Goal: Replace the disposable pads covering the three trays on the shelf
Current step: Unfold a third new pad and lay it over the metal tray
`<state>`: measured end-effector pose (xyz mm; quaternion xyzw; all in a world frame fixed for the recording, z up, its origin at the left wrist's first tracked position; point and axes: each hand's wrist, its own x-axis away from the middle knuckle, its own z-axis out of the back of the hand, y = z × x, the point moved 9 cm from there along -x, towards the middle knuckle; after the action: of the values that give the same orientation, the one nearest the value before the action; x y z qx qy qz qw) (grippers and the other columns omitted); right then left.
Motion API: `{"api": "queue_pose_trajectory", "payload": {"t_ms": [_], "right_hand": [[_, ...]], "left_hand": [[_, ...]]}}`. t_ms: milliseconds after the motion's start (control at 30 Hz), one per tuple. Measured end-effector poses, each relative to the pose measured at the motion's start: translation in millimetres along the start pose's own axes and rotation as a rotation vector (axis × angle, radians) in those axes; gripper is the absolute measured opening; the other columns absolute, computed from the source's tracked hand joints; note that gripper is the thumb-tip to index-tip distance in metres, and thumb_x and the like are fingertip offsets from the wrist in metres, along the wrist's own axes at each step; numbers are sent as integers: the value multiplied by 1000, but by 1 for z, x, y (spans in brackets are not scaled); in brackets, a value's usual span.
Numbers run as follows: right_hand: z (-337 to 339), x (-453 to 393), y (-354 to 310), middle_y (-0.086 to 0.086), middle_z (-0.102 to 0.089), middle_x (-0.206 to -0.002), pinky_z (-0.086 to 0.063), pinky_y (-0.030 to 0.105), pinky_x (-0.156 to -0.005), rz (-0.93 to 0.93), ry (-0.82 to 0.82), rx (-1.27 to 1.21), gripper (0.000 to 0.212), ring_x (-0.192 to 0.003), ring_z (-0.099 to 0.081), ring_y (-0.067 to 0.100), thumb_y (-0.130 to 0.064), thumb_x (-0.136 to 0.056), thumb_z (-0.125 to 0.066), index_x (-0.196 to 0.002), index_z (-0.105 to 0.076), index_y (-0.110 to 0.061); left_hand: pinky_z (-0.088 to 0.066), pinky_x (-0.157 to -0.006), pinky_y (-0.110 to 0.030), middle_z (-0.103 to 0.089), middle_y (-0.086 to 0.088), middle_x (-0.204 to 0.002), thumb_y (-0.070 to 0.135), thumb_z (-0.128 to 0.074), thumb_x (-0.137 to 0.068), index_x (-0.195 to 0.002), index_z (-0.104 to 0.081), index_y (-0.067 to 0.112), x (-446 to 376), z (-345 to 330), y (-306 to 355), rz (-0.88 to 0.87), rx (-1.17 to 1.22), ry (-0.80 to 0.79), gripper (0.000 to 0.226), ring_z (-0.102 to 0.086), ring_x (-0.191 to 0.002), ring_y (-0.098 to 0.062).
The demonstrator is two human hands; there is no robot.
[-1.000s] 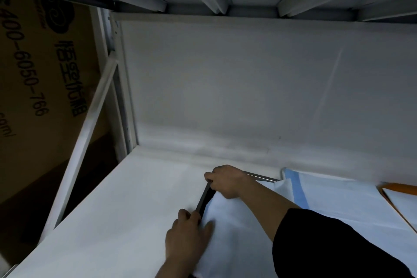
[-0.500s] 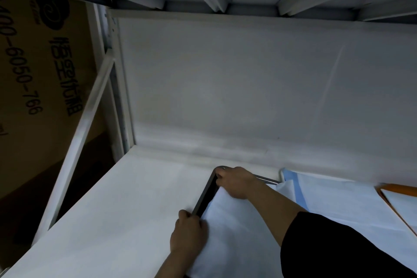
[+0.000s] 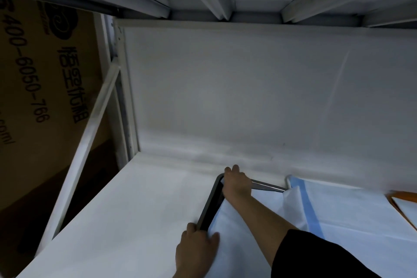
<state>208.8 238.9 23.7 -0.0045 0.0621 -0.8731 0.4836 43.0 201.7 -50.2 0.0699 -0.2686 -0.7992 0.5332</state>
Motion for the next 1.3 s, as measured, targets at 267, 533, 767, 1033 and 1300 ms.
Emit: {"api": "queue_pose_trajectory", "payload": {"t_ms": [267,533,767,1033,1300], "right_hand": [[5,-2,29,4,-60,-119,-41,25,-77,-235,-117,-108,42,-108,-59,21,-31,-89,-49,-126,-47,-10],[-9,16,54,2,-59,-80,-35,25,-62,-421,86,-579,23,-78,-56,23,-33,-87,-50,-76,-54,-14],[-24,24,43,3,-57,-77,-37,26,-60,-431,298,-678,13,-70,-57,26,-23,-92,-51,-86,-47,-13],[-67,24,32,4,-55,-75,-40,32,-65,-322,183,-858,17,-70,-55,25,-20,-95,-47,-84,-35,-16],[-62,28,29,-4,-53,-73,-41,26,-63,-251,122,-1012,25,-67,-55,17,-22,-89,-61,-84,-37,-22]], "left_hand": [[-44,-90,-26,-31,-1,-104,46,-39,-93,-116,-61,14,6,5,2,27,-29,95,45,-46,-116,-18],[-45,-88,-25,-33,-1,-108,45,-41,-91,-103,-59,10,7,3,-1,4,3,117,41,-49,-112,-18],[-40,-76,-20,-31,2,-137,44,-36,-93,-135,-45,22,2,1,0,-90,8,186,49,-39,-81,-12],[-15,-37,-18,-38,2,-78,30,-33,-59,-53,-70,13,3,10,14,-244,29,480,41,-16,-49,-9],[-31,-31,-25,-54,-5,-85,52,-84,-24,-74,-72,13,-9,-10,11,-134,-134,138,65,-56,-50,-22]]}}
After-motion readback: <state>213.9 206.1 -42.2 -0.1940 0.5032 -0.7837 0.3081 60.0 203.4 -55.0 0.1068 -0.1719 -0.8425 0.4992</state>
